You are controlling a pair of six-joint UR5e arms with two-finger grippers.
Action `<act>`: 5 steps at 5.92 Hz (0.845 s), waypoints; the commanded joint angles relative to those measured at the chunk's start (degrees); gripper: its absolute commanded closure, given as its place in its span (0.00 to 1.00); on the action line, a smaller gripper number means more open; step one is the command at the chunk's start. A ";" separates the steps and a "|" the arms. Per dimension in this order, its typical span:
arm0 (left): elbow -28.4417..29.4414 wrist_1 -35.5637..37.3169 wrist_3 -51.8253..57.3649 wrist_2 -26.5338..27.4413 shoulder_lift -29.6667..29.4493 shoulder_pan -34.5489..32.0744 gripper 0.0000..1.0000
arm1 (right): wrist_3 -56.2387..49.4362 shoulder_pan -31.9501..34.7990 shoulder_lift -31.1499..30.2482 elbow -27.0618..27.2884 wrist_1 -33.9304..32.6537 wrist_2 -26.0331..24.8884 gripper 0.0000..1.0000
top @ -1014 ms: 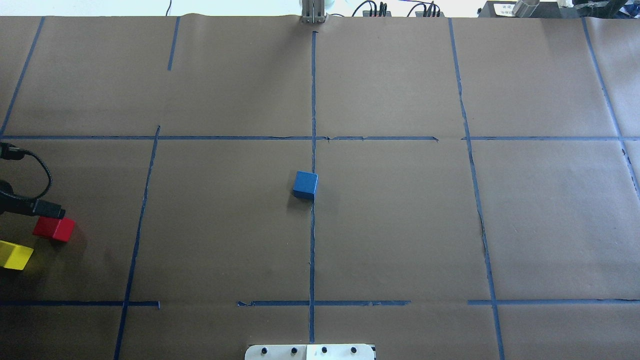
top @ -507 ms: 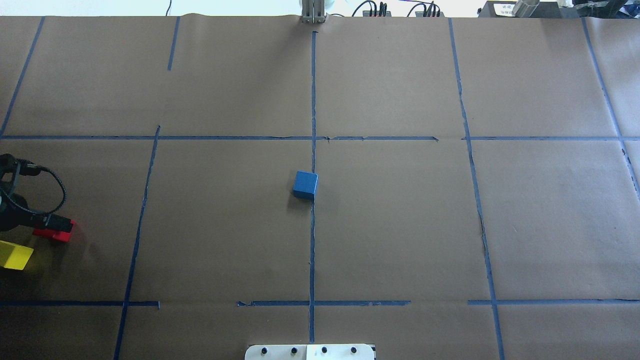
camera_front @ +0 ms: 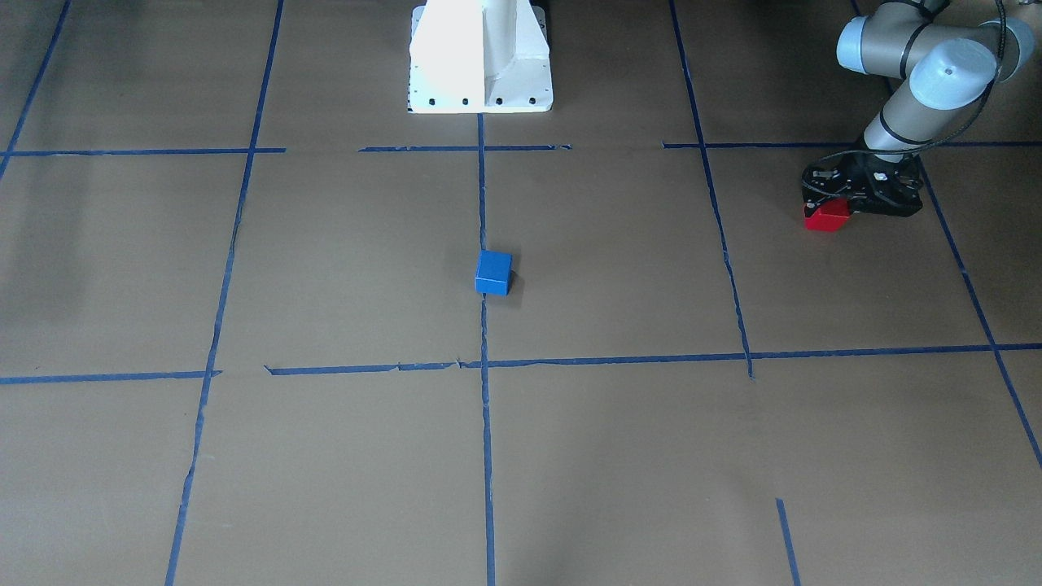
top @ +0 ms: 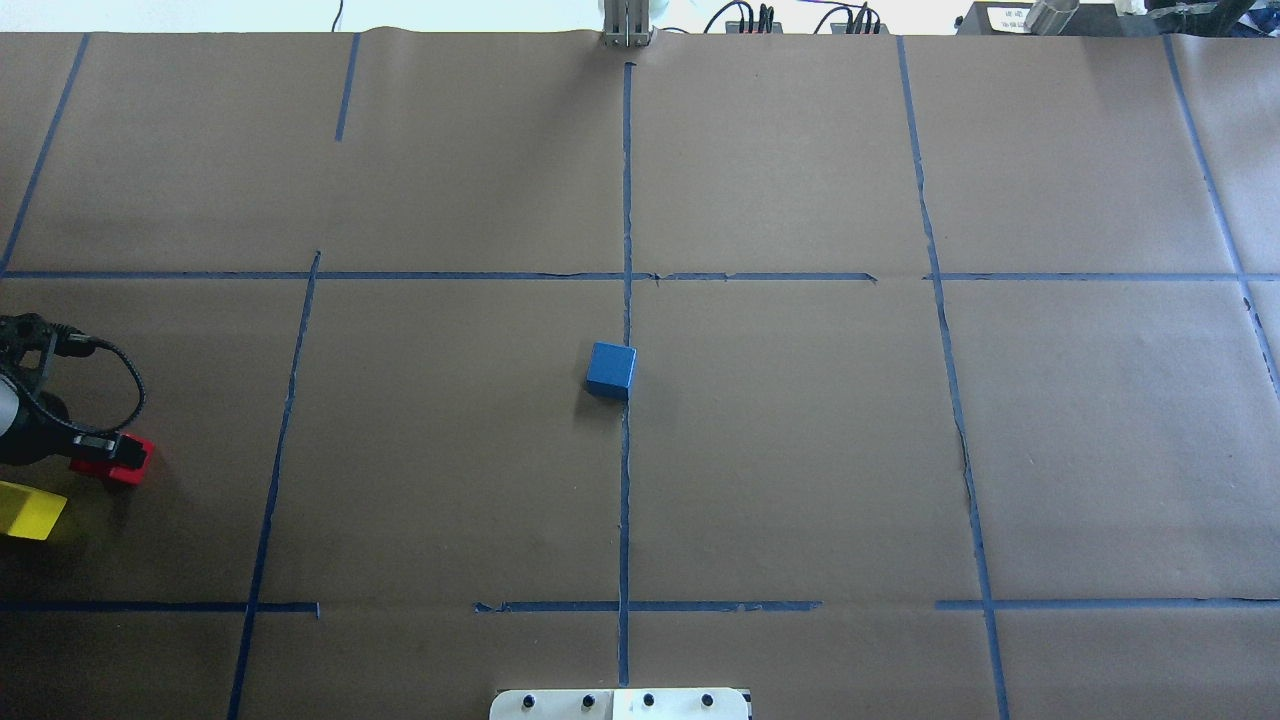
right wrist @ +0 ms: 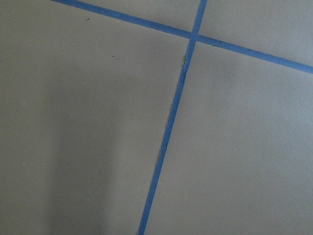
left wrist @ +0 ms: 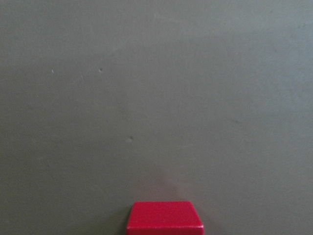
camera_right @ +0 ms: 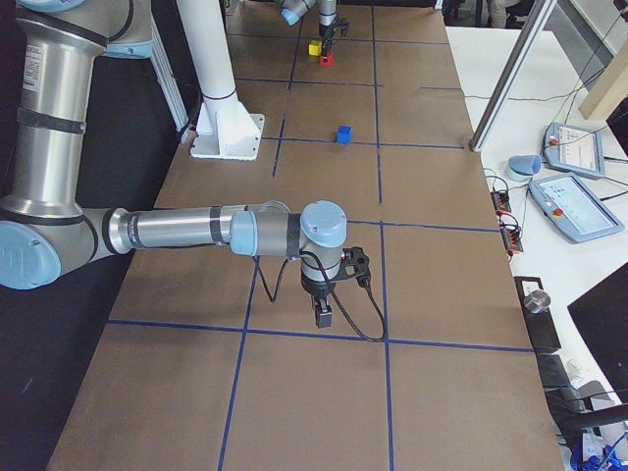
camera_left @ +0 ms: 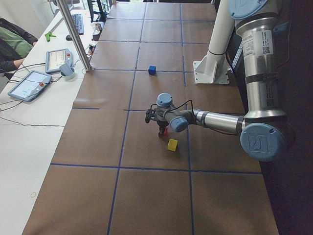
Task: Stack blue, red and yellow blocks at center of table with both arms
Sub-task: 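Close the left gripper on the red cube and lift it, then carry the red cube with the left gripper above the blue cube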
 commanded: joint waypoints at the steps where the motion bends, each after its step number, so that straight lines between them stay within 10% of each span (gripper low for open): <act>1: -3.16 0.48 -0.57 -0.08 -2.22 0.07 0.96 | 0.00 0.00 0.00 0.00 0.00 0.00 0.00; 5: -2.23 30.81 -8.63 0.00 -35.36 4.60 0.96 | 0.09 0.00 0.00 0.08 0.09 0.09 0.00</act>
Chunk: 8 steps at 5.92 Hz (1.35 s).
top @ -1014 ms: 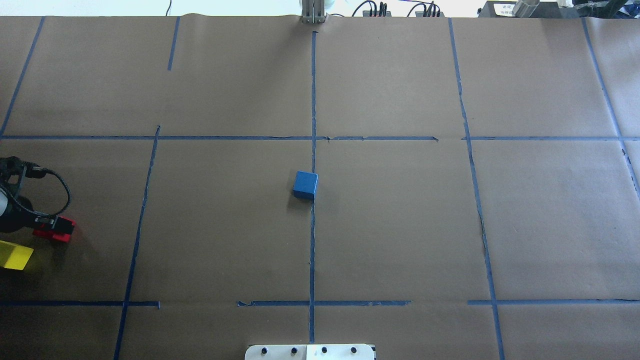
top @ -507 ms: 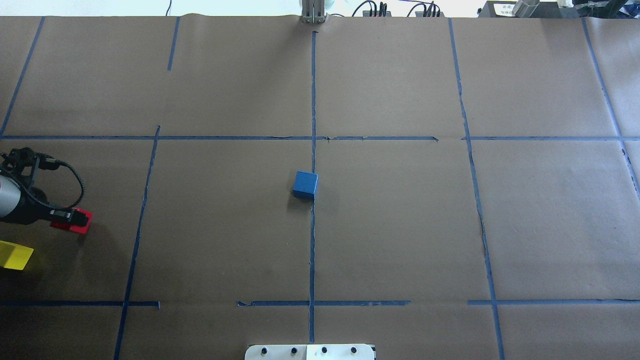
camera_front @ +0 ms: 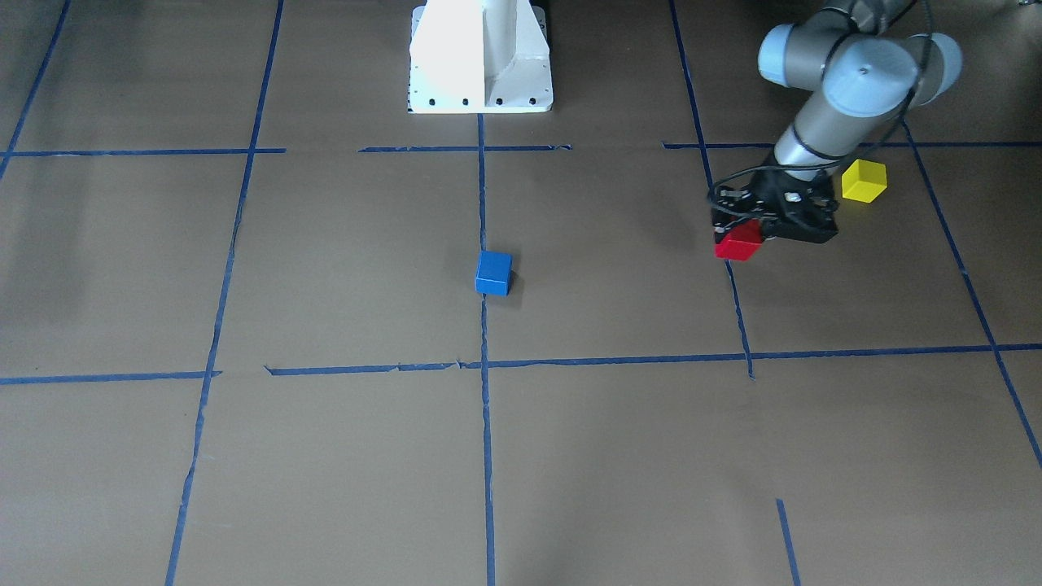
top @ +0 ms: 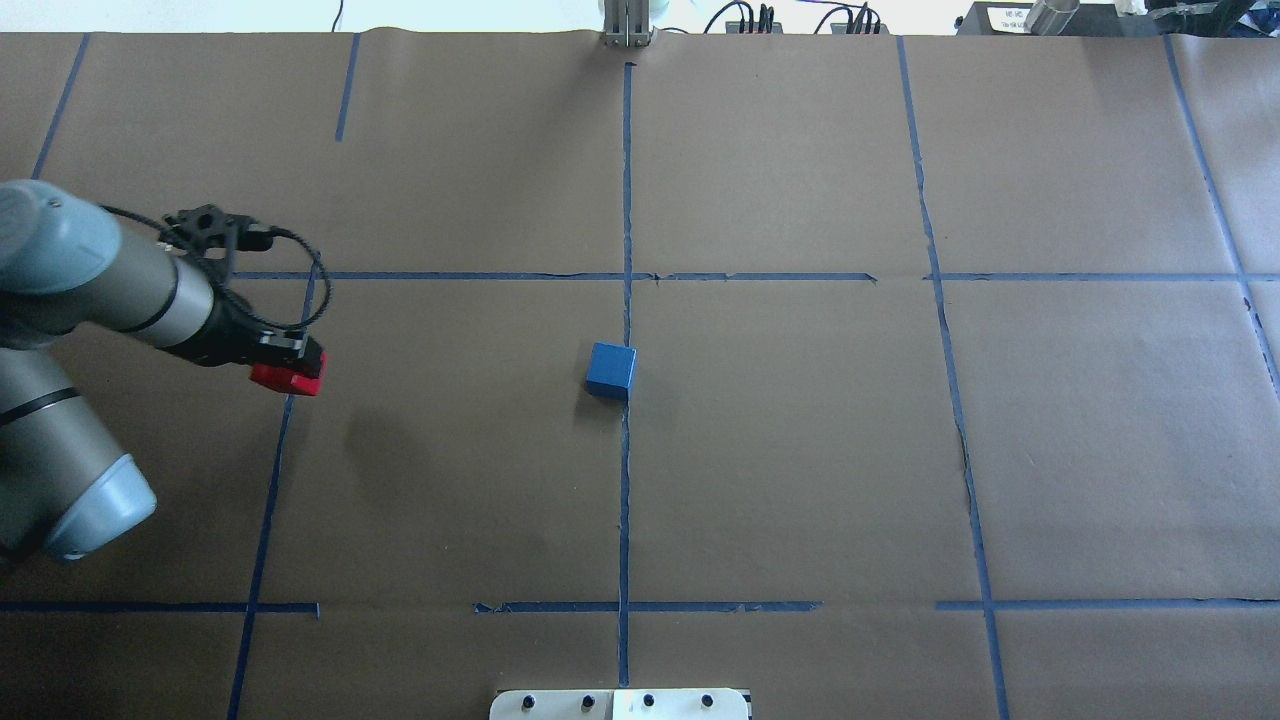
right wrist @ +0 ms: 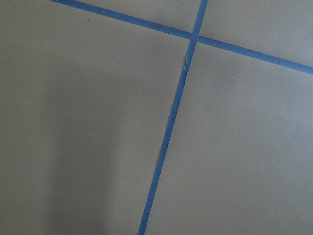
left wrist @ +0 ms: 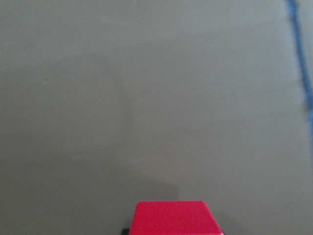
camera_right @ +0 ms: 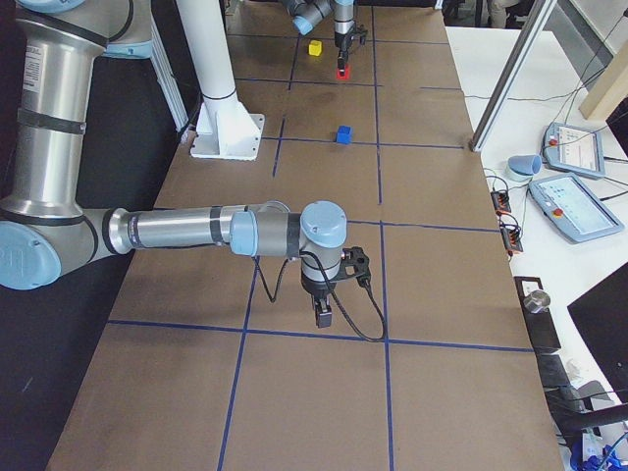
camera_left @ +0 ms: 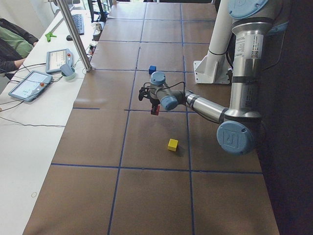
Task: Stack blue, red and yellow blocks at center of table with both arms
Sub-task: 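Carry the red cube with the left gripper above the blue cube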
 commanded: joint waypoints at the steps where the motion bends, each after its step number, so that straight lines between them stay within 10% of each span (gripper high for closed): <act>1: 5.66 11.84 -7.07 1.74 -19.28 5.82 0.96 | 0.02 0.00 0.00 0.03 0.00 0.02 0.00; 3: 18.66 11.43 -11.16 7.88 -33.22 9.71 0.96 | 0.02 0.00 -0.09 0.03 -0.08 0.02 0.00; 8: 22.06 11.25 -9.32 10.10 -35.29 12.18 0.95 | 0.02 0.00 -0.09 -0.06 -0.08 0.11 0.00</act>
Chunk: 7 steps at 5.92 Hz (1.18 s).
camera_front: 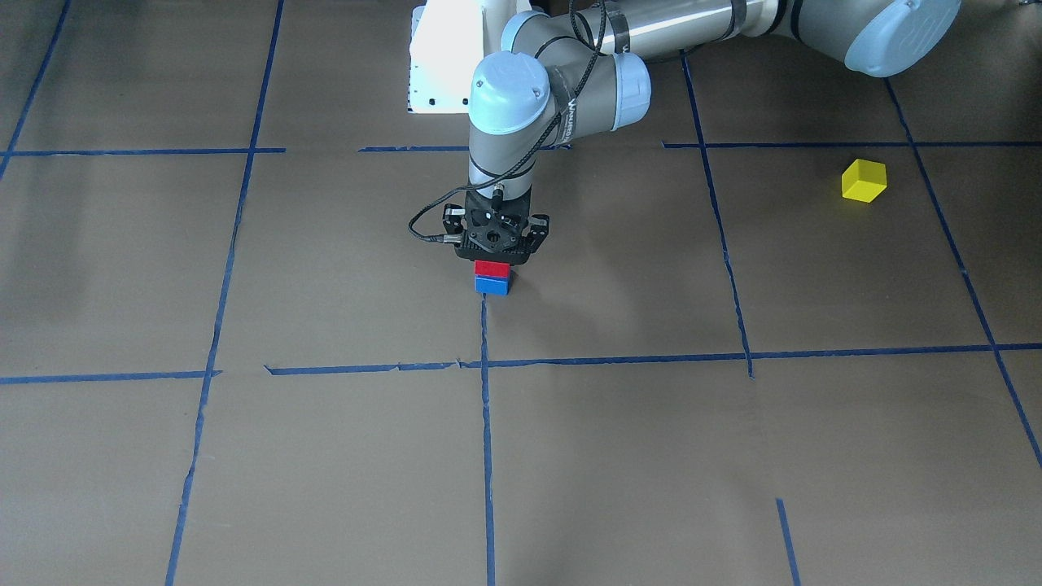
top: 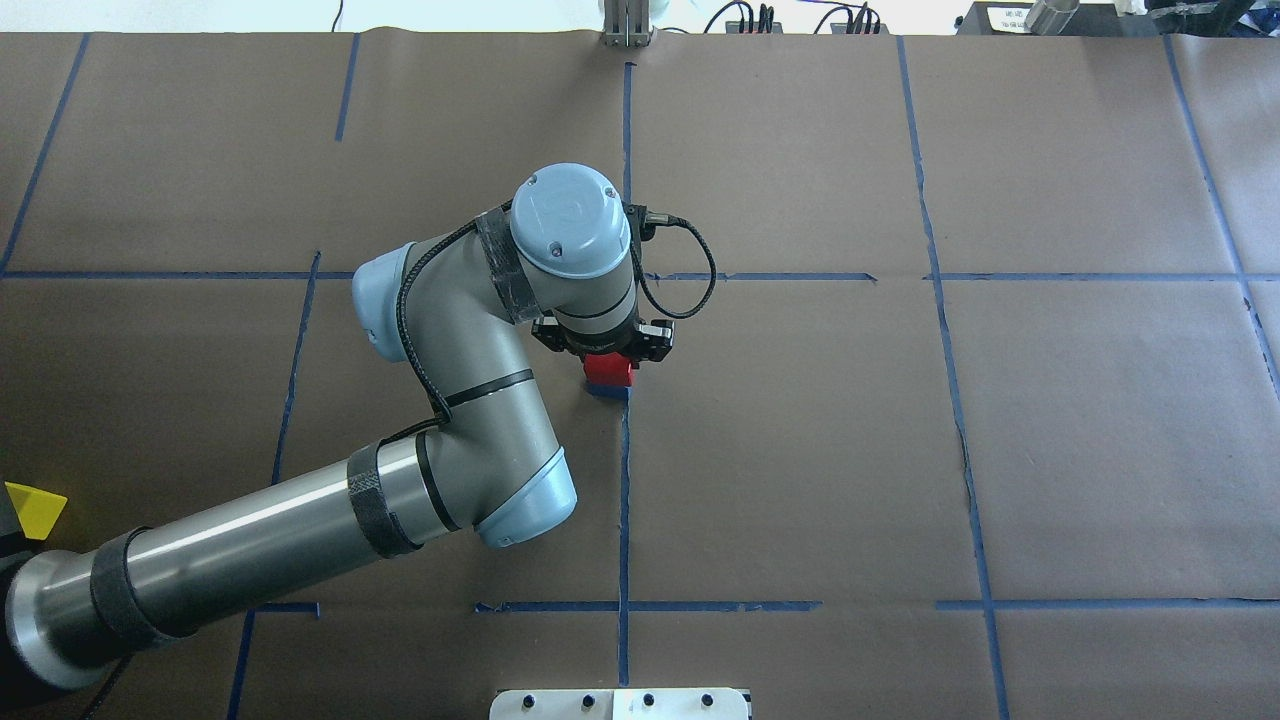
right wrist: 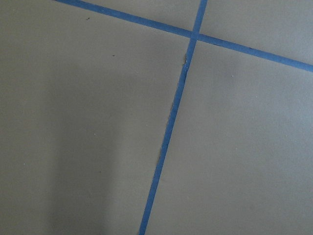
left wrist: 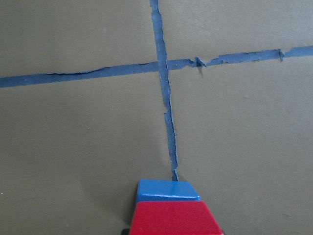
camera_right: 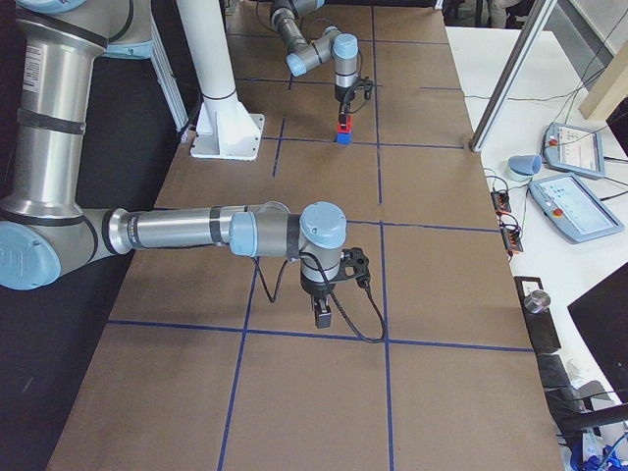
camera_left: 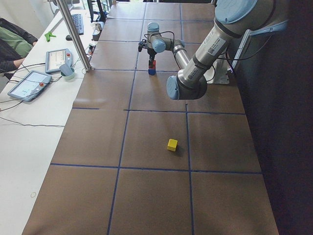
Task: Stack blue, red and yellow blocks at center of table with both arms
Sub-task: 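Lower the red cube onto the blue cube and open the left gripper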
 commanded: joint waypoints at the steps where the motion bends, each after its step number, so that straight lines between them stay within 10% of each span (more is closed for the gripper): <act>1: 0.06 0.02 0.09 0.12 0.02 0.08 0.94 | 0.00 0.00 0.00 0.00 0.09 0.00 0.00; 3: 0.15 0.20 0.09 0.12 0.11 0.08 0.92 | 0.00 0.00 0.00 0.09 0.09 0.00 0.00; 7: -0.02 -0.24 0.18 0.11 0.11 0.08 0.00 | 0.00 0.00 0.00 0.00 0.09 0.00 0.00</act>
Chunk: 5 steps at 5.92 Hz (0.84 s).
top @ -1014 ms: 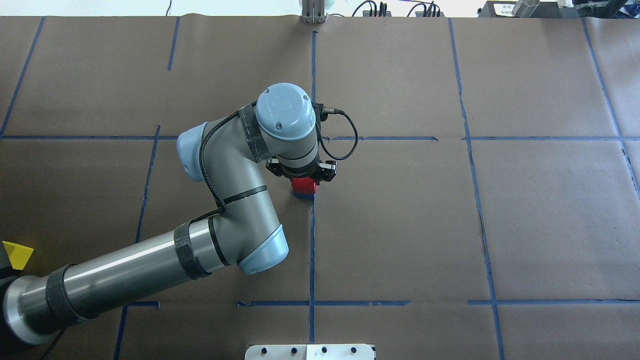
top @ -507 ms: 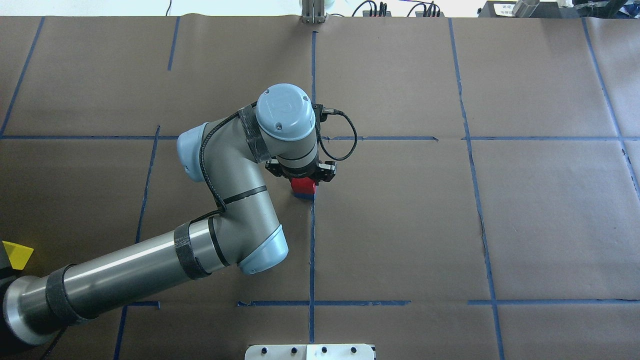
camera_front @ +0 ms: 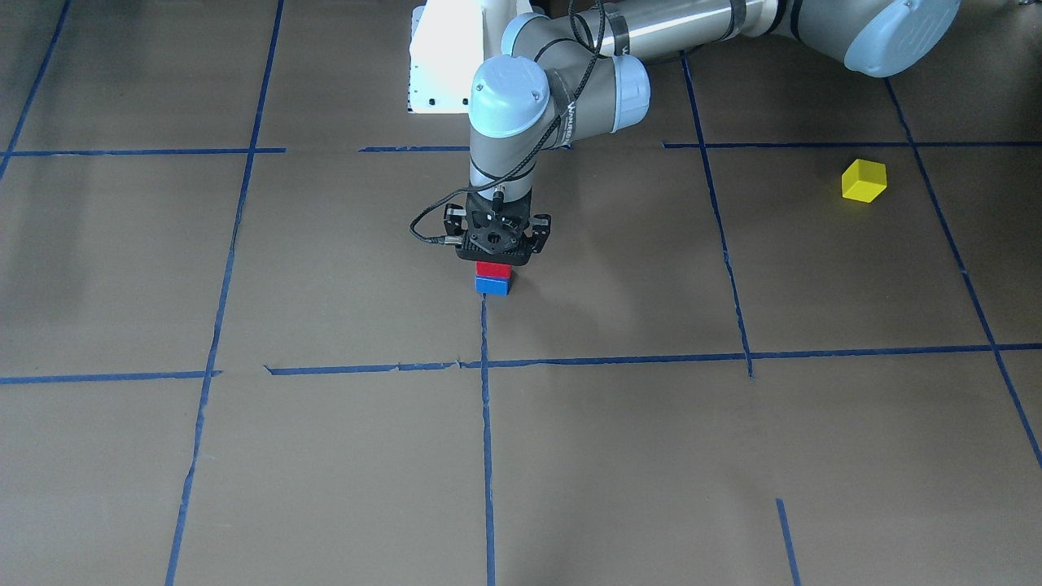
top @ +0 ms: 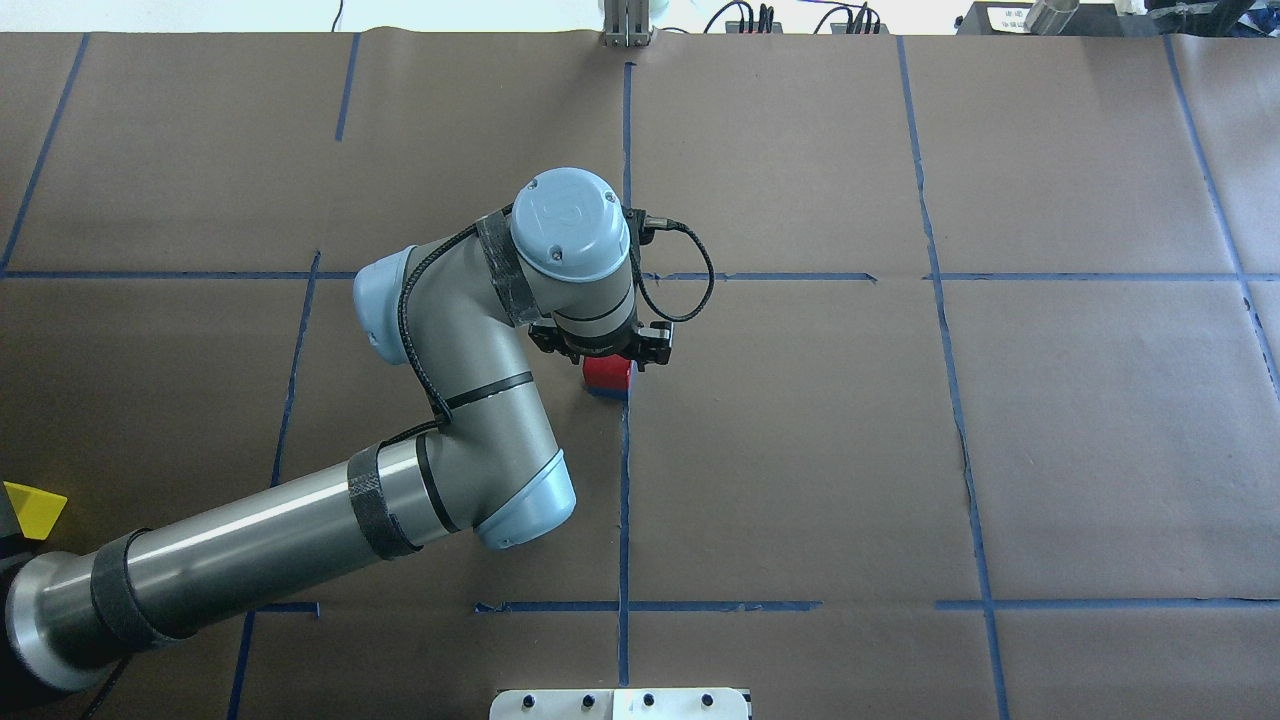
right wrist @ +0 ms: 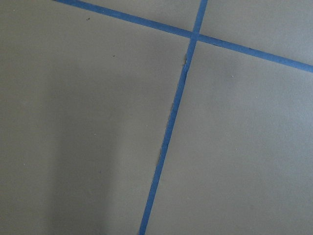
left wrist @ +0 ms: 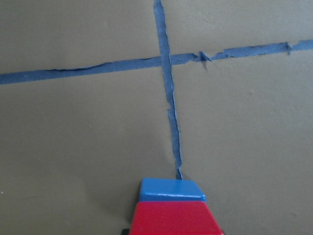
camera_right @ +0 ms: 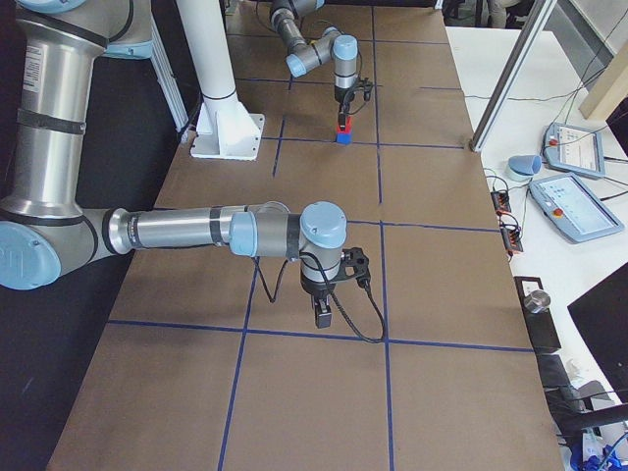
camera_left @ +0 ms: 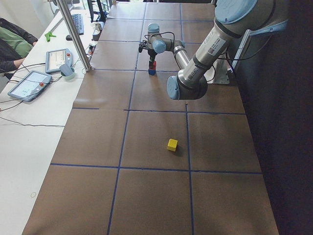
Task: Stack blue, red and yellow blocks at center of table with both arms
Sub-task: 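Lower the red cube onto the blue cube and open the left gripper, then raise and withdraw the left arm from the stack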
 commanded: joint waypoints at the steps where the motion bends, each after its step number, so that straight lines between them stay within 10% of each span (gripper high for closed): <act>1: -0.64 -0.11 0.06 0.24 -0.03 0.00 0.00 | 0.00 0.00 0.00 0.00 -0.08 0.00 0.00; 3: -7.12 1.29 2.78 -1.59 2.67 -3.58 0.00 | 0.00 0.00 0.00 0.00 0.00 0.00 0.00; 5: -19.21 1.56 18.86 -10.27 19.21 -13.39 0.00 | 0.00 0.00 0.00 0.00 0.00 -0.09 0.00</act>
